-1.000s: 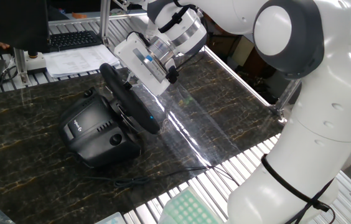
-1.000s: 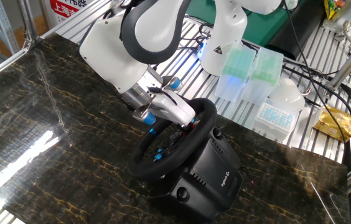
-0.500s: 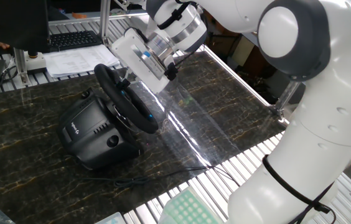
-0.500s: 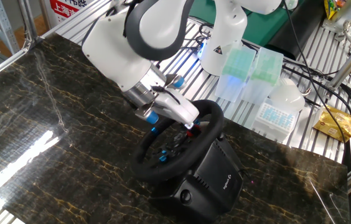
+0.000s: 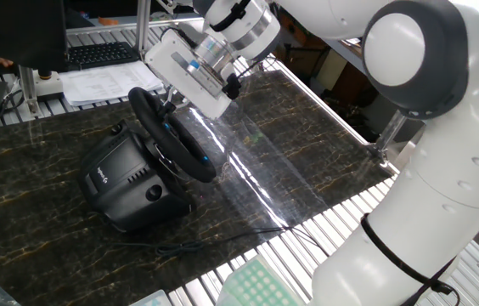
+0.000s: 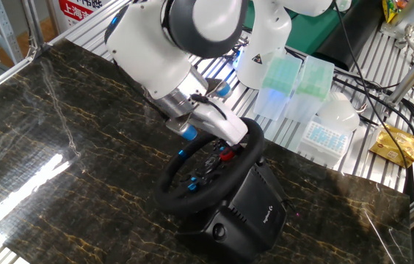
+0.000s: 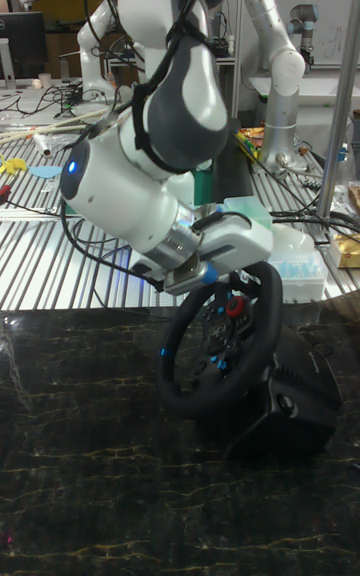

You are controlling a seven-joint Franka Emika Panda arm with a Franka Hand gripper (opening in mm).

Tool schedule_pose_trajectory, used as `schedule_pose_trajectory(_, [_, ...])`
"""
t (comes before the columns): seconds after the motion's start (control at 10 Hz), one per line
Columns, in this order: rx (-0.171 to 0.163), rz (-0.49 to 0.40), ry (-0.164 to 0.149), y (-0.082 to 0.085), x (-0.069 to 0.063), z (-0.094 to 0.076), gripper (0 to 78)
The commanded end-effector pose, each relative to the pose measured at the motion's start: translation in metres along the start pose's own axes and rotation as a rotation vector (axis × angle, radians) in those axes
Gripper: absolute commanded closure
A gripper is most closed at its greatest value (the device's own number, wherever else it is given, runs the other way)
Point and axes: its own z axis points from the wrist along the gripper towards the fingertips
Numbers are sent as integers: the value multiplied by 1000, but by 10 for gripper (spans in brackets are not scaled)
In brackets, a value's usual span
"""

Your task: Rotate the steering wheel 90 degrees clockwise

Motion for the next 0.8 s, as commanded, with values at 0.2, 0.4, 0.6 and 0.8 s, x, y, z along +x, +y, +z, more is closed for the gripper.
schedule_pose_trajectory(0.2, [155,26,22,9,11,-14,776])
schedule_pose_trajectory(0.4, [164,31,23,7,14,-14,776])
schedule_pose_trajectory(0.6, [176,27,17,3,19,-12,776])
schedule_pose_trajectory(0.8, [181,20,14,-2,22,-10,776])
